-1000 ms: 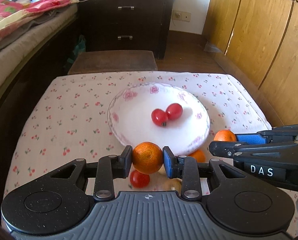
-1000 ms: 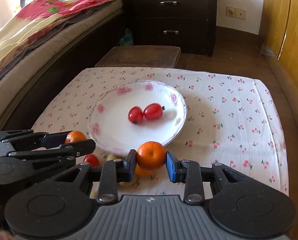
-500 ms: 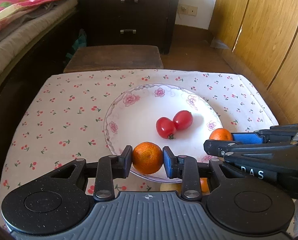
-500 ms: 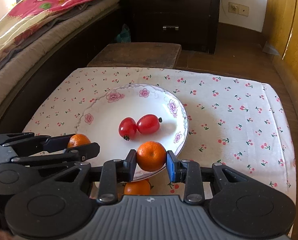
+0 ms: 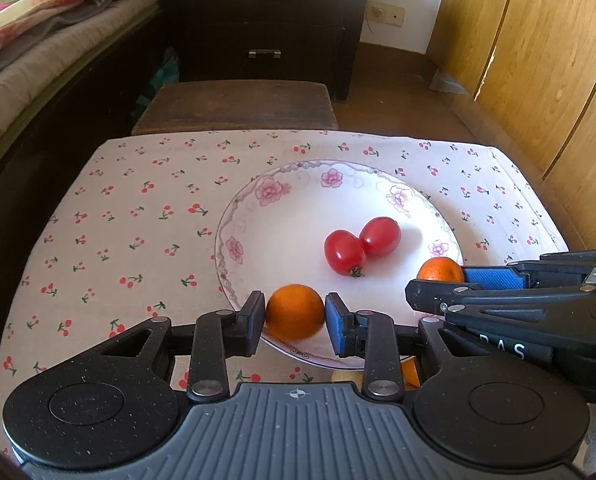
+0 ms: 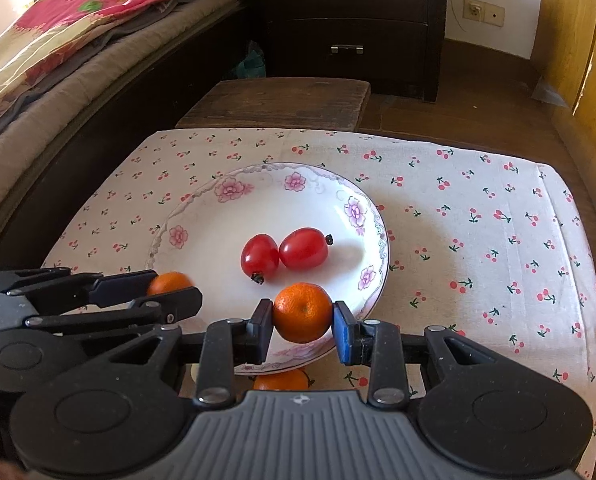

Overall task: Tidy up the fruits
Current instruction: 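Open both tools to release the mandarins into the plate, then close the right tool on a brown kiwi while the left tool reaches a red tomato, then close the left tool on the red tomato while the right tool lifts the kiwi, then carry the held tomato and kiwi over the white plate with both tools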

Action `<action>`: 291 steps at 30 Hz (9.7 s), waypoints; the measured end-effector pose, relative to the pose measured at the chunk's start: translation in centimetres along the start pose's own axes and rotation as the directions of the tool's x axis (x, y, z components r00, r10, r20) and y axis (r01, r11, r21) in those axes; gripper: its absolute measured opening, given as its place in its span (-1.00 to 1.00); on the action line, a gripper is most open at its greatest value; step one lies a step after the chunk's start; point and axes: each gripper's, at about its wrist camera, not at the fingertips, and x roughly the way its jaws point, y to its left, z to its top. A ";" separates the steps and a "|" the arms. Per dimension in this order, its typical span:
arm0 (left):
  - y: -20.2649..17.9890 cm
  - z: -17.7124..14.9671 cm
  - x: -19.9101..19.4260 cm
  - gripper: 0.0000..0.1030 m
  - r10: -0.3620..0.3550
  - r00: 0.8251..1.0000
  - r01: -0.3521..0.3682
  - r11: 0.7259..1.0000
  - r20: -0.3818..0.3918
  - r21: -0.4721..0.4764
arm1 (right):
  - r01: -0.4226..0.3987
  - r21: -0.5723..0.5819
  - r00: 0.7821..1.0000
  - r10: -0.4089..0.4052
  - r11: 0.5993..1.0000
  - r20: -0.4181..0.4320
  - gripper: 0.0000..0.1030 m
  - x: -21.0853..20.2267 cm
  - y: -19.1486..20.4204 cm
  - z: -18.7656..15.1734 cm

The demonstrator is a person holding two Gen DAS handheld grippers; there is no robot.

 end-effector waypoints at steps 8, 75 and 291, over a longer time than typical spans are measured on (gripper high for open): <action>0.1 0.1 -0.4 -0.19 -0.003 1.000 0.004 1.000 0.012 -0.008 | -0.004 0.004 1.000 0.004 1.000 0.018 -0.35 -0.4 -0.1 0.2; 2.5 -4.5 -2.0 -0.01 -0.042 0.997 0.040 0.998 -0.061 -0.038 | -0.086 -0.041 0.992 0.082 0.995 -0.093 -0.39 -3.7 4.4 -9.0; -0.4 -1.2 -1.6 -0.34 -0.100 0.994 0.100 0.995 0.041 0.001 | 0.008 0.052 1.000 -0.008 0.999 -0.009 -0.44 -1.5 -0.5 -0.8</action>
